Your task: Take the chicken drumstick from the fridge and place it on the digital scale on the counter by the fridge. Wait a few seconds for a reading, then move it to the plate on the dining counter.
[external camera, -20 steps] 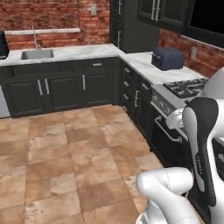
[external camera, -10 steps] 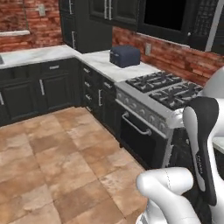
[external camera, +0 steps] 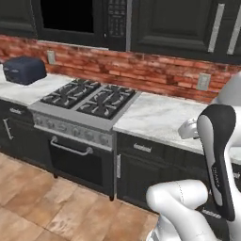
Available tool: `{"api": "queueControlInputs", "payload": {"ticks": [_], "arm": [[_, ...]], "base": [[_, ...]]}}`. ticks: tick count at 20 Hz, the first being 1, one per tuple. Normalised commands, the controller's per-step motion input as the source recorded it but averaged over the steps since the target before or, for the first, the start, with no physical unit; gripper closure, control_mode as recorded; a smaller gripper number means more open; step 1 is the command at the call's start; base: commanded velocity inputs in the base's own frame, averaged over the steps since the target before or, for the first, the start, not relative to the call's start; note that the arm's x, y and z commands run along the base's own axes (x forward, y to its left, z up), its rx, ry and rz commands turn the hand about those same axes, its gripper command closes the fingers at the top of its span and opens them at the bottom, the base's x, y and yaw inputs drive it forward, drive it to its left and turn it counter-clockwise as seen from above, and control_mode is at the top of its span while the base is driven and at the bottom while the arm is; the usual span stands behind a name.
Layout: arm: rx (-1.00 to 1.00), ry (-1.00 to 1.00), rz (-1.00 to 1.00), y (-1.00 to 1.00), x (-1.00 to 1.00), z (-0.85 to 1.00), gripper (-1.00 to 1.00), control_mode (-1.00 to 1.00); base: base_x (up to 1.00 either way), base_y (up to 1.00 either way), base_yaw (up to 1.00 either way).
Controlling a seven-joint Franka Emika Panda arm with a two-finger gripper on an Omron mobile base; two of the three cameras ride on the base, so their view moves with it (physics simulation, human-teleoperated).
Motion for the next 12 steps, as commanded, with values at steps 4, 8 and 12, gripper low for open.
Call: {"api": "queueControlInputs", "payload": {"ticks": [4, 8, 12], "arm": [[0.0, 0.0, 0.0, 0.0, 0.0, 0.0, 1.0, 1.0], [0.0, 0.0, 0.0, 0.0, 0.0, 0.0, 1.0, 1.0], [0.0, 0.0, 0.0, 0.0, 0.0, 0.0, 1.0, 1.0]], "base": [[0.3, 0.16, -0.79], [0.88, 0.0, -0.54], [0.7, 0.1, -0.5]]}}
